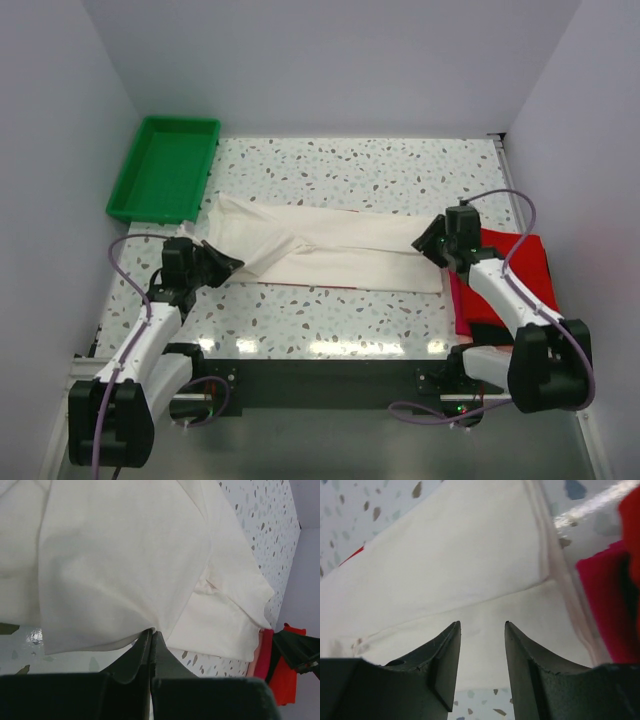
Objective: Fold and stack the t-shirts
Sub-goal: Fold the tshirt
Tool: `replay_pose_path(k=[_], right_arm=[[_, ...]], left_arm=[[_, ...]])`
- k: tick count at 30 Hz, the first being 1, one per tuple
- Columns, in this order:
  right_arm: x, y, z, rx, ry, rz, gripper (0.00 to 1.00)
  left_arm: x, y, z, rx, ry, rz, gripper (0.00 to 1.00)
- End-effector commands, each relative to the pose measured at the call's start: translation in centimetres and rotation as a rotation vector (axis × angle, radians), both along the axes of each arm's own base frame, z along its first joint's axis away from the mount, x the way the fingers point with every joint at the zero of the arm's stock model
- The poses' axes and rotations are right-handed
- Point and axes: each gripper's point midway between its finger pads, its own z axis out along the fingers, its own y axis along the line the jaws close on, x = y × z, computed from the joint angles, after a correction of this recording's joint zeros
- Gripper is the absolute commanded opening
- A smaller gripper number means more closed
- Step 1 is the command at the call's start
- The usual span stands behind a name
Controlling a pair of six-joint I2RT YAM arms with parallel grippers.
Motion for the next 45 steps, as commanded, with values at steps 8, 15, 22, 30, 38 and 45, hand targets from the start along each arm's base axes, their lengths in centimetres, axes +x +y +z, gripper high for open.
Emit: replay_pose_path(k=[8, 15, 22, 30, 38, 45], right_arm=[[-0.3, 18.9, 5.3, 0.093, -0.307, 0.453, 0.47], [-1.6, 28.5, 3.7, 0.188, -0.271, 0.581, 0.50], [-3.3, 35.3, 3.4, 0.305, -0.253, 0.646, 0.55], [-4.4, 37.5, 3.0, 0.394, -0.238, 0.610, 0.65], [-3.9, 40.2, 2.1, 0.428, -0.217, 0.595, 0.67], [-2.8, 40.9, 1.7, 0.384, -0.211, 0.574, 0.40]], left_arm=[[0.3, -0.8, 0.9, -0.022, -0.056, -0.048, 0.00], [-0.5, -1.1, 1.1, -0.018, -0.072, -0.054, 0.00], [-1.6, -1.8, -0.4, -0.022, -0.042, -0.080, 0.00], [-1.8, -3.1, -0.7, -0.041, -0.035, -0.129, 0.00], [-1.9, -3.9, -0.4, -0.042, -0.045, -0.173, 0.00], [-1.9, -4.4, -0.1, -0.036, -0.051, -0.214, 0.05]])
